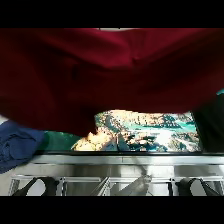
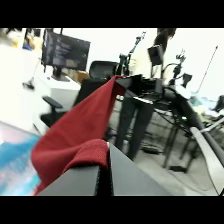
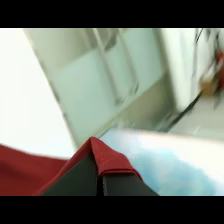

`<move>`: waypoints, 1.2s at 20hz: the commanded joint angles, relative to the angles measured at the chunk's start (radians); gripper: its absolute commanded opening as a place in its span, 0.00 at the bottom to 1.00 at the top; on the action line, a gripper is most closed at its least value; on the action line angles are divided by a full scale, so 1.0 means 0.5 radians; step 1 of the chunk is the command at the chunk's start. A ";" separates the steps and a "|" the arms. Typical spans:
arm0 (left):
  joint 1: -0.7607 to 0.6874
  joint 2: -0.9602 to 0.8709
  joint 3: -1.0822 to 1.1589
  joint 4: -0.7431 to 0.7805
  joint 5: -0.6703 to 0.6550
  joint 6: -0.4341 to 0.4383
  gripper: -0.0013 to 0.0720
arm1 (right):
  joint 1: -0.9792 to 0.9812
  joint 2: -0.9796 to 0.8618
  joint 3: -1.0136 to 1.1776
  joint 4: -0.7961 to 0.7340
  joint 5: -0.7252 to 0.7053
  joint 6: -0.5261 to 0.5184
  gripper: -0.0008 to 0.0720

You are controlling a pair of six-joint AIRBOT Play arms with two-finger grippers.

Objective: Fold the shirts.

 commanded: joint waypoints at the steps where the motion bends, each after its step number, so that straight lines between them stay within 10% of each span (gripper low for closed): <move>1: 0.142 0.080 0.312 -0.046 0.149 -0.207 0.06 | -0.135 0.192 0.243 -0.108 -0.287 -0.074 0.03; 11: -0.552 -0.560 -0.357 1.217 0.266 -0.374 0.06 | 0.231 -0.487 -0.156 -0.851 -0.019 0.362 0.03; 17: -0.740 -1.379 -0.394 1.630 0.883 -0.175 0.06 | 0.619 -1.399 -0.486 -0.916 -0.495 0.113 0.03; 24: -0.783 -2.171 0.369 1.630 1.071 0.021 0.06 | 0.682 -2.322 -0.259 -0.047 -0.699 -0.541 0.03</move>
